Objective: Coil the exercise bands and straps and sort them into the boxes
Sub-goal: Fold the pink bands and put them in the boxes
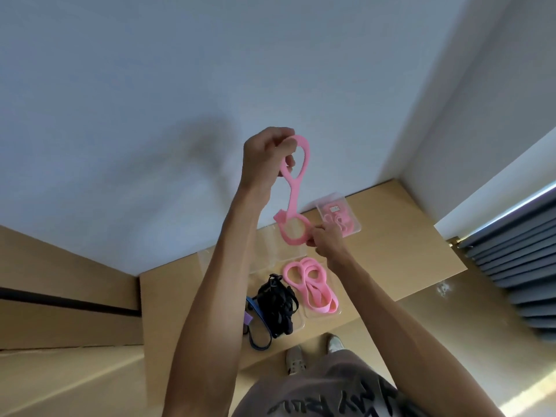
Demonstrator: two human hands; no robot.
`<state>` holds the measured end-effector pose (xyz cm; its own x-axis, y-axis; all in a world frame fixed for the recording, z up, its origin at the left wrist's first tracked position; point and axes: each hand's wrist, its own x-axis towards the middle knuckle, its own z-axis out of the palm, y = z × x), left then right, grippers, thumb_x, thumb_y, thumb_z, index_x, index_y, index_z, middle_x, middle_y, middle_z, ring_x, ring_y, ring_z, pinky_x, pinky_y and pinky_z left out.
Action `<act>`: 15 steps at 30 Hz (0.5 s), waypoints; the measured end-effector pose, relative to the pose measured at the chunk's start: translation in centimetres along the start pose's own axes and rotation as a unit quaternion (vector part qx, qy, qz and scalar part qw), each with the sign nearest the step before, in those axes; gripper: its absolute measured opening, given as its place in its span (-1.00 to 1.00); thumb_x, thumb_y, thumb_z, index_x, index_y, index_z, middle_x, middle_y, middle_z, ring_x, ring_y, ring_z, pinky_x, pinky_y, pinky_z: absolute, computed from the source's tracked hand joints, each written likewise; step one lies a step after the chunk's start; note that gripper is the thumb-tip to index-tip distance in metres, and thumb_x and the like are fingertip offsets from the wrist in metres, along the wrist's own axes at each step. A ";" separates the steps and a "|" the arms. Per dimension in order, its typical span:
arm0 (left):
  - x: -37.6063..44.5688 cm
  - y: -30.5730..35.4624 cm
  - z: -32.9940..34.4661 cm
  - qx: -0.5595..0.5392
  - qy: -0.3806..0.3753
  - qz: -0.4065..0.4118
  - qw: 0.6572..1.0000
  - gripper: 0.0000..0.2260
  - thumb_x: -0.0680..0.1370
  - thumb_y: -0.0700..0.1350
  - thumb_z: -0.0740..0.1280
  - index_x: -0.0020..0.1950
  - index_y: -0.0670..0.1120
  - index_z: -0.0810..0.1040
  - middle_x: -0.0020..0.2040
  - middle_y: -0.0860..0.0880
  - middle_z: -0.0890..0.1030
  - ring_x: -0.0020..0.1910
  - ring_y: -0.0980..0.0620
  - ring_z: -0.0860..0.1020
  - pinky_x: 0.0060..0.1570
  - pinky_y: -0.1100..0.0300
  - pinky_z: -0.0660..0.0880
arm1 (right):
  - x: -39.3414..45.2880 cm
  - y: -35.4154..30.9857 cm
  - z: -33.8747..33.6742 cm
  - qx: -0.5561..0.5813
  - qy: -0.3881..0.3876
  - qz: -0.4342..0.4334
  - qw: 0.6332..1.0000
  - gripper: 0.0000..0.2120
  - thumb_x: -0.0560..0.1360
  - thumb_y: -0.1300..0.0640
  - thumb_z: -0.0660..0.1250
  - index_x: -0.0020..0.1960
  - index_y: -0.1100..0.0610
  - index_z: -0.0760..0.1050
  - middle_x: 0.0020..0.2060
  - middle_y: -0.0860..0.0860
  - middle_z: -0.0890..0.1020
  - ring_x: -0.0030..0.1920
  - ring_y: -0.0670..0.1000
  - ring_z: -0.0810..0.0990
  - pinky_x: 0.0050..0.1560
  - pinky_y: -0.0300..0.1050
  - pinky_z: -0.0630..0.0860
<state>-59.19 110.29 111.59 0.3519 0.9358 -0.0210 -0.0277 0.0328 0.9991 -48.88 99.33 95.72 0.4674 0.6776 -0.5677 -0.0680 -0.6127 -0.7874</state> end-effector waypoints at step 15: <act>-0.5 -7.2 1.2 -0.007 0.124 -0.089 0.988 -0.79 0.58 0.08 0.30 -0.10 0.03 0.68 -0.09 0.00 0.69 -0.06 0.10 0.62 -0.03 0.09 0.52 | -1.4 -8.5 -4.9 0.170 -0.174 -0.214 0.946 -0.82 0.60 0.19 0.24 0.07 0.25 0.56 -0.25 0.11 0.62 -0.30 0.14 0.59 -0.14 -0.02 0.53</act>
<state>-58.00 109.19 104.48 0.1121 0.9719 -0.2068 0.0008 0.2081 0.9781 -44.66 101.64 104.40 0.2023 0.9629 -0.1784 -0.2445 -0.1268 -0.9613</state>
